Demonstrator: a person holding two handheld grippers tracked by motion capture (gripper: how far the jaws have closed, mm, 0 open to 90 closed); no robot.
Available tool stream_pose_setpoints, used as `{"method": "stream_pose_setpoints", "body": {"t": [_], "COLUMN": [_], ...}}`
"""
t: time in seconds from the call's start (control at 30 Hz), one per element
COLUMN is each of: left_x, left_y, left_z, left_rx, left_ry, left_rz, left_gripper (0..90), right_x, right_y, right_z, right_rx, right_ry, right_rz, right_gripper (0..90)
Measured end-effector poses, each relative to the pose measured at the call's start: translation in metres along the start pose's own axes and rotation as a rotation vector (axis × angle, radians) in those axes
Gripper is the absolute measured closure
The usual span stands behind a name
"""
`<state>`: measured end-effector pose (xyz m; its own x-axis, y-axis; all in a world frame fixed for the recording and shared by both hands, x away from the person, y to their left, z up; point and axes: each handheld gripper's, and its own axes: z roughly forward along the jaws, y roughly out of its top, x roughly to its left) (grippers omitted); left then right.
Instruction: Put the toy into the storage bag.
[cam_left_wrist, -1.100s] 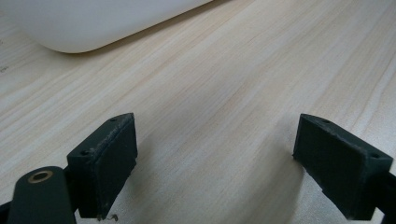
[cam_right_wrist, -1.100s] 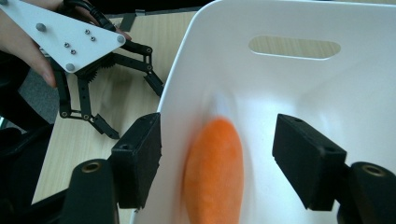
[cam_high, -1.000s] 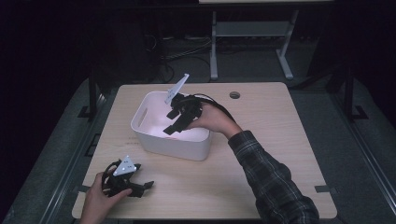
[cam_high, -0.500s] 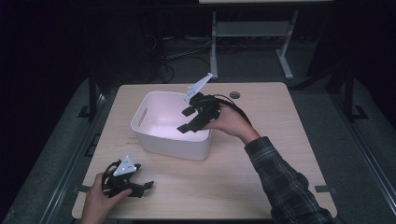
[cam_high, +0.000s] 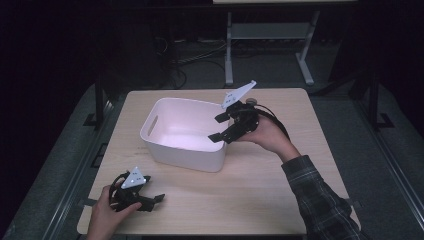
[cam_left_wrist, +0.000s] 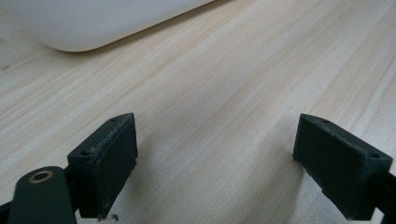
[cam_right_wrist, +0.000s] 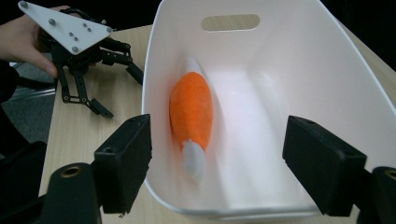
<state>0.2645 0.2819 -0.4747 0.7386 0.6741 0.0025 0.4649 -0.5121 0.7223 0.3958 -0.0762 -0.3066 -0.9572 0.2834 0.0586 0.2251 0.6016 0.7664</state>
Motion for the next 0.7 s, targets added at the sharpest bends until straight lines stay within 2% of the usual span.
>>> {"method": "stream_pose_setpoints", "body": {"t": [0.2, 0.37, 0.47, 0.7], "left_x": [0.000, 0.000, 0.000, 0.000], "left_y": [0.000, 0.000, 0.000, 0.000], "left_z": [0.000, 0.000, 0.000, 0.000], "left_rx": [0.000, 0.001, 0.002, 0.000], "left_ry": [0.000, -0.001, -0.001, -0.001], "left_rz": [-0.001, 0.001, 0.002, 0.000], "left_gripper": [12.8, 12.8, 12.8, 12.8], "right_x": [0.001, 0.004, 0.007, 0.013], "right_y": [-0.015, -0.029, -0.040, -0.065], "right_z": [-0.012, -0.018, -0.021, -0.024], "right_rx": [-0.036, -0.030, -0.032, -0.023], "right_ry": [-0.036, -0.073, -0.110, -0.146], "right_rz": [0.039, 0.071, 0.092, 0.137], "right_gripper": [18.1, 13.8, 13.1, 2.0]}}
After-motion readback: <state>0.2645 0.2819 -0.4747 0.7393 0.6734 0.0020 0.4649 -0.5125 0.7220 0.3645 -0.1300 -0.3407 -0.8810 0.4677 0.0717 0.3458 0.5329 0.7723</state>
